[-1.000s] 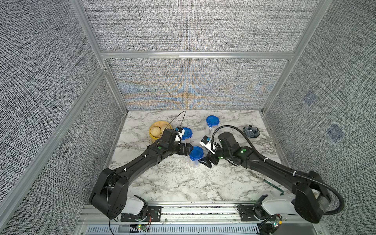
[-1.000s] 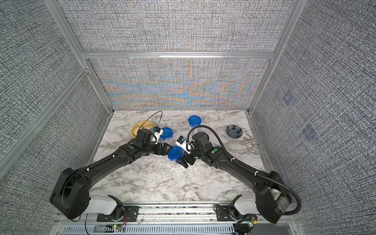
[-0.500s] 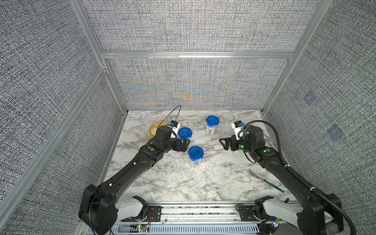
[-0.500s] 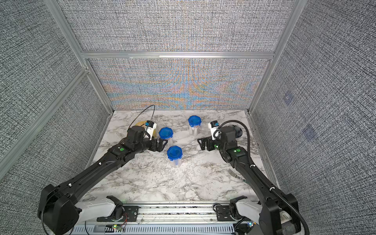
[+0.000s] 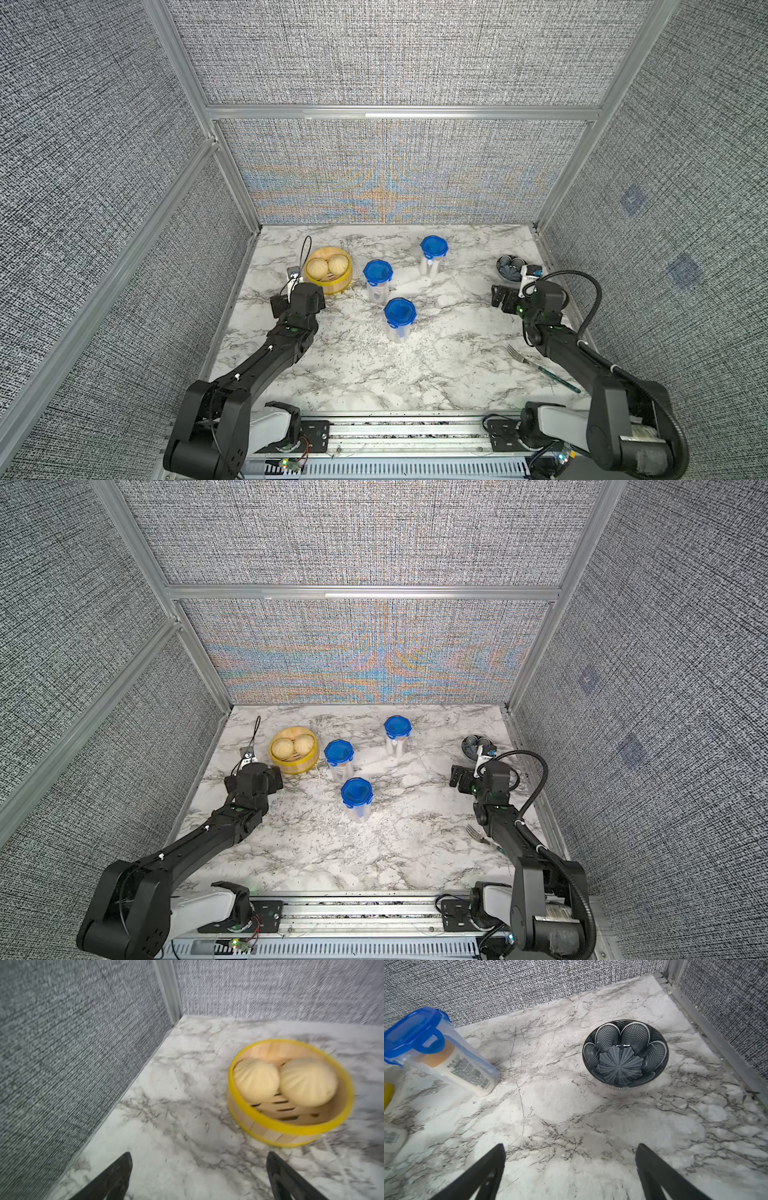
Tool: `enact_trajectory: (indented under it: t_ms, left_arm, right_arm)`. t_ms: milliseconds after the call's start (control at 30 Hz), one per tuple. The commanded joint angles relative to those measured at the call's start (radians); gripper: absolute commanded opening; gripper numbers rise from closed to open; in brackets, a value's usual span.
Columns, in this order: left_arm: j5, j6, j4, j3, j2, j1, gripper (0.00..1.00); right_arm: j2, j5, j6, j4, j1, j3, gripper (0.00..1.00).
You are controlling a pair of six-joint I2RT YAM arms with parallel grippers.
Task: Pack away toiletry kits
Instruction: Reset both arms
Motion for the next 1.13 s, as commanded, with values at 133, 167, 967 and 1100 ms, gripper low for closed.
enact_trajectory:
  t_ms: [133,167,967,1100]
  left_arm:
    - [-0.015,0.136,0.309,-0.028,0.147,0.013,0.99]
    - [-0.005,0.167,0.364,-0.037,0.178,0.013,0.99]
    - [0.232,0.168,0.682,-0.113,0.354,0.128,0.99]
    - [0.229,0.171,0.696,-0.124,0.348,0.127,0.99]
  right_arm:
    - [0.111,-0.004,-0.093,0.209,0.001,-0.010,0.99]
    - [0.135,-0.006,-0.094,0.238,0.001,-0.020,0.99]
    - [0.270,0.114,-0.182,0.420,0.112,-0.061,0.99]
    - [0.263,0.110,-0.189,0.428,0.114,-0.069,0.99]
